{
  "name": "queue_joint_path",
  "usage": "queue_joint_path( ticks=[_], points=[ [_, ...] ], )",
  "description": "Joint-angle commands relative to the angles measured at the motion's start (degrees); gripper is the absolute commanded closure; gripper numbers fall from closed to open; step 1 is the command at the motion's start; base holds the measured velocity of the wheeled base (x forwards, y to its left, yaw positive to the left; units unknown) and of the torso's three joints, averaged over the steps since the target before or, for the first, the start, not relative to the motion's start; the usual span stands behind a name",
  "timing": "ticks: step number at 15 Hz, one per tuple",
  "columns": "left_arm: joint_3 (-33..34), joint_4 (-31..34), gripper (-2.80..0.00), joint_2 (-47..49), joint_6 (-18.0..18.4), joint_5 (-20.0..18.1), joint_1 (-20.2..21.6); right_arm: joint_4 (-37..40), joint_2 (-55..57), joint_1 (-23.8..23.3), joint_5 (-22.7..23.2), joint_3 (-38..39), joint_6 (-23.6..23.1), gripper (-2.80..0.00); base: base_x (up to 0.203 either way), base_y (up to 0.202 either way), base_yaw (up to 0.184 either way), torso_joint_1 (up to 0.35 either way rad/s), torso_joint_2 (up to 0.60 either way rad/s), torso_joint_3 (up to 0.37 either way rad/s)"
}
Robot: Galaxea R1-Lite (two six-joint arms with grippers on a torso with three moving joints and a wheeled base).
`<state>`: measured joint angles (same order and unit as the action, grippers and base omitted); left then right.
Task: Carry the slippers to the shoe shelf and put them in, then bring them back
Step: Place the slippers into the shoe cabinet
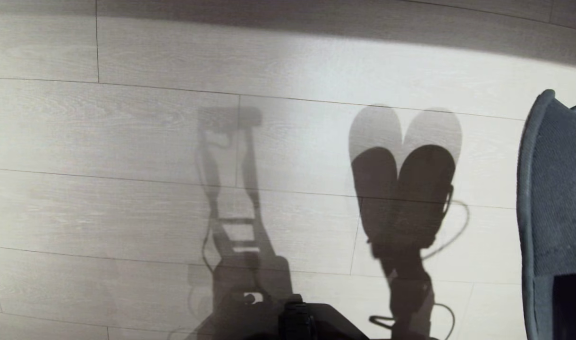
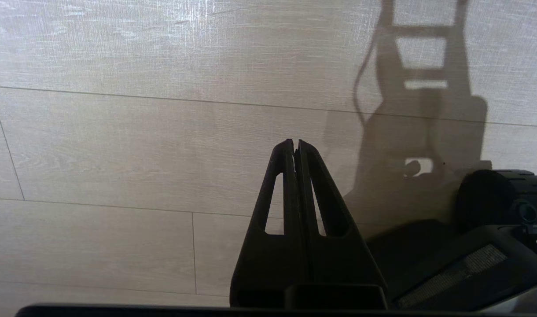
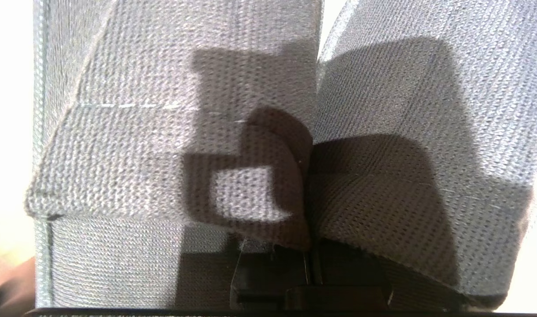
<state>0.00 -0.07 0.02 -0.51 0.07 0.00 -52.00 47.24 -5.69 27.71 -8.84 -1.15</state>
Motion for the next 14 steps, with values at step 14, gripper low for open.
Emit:
queue_joint_path(
  ticks=[14],
  points=[
    [0.1,0.0,0.0,-0.1,0.0,0.0,0.1,39.6,-41.0,5.2,-12.1,4.5,0.2,0.0,0.0,0.0,0.0,0.0,0.0,0.0]
  ],
)
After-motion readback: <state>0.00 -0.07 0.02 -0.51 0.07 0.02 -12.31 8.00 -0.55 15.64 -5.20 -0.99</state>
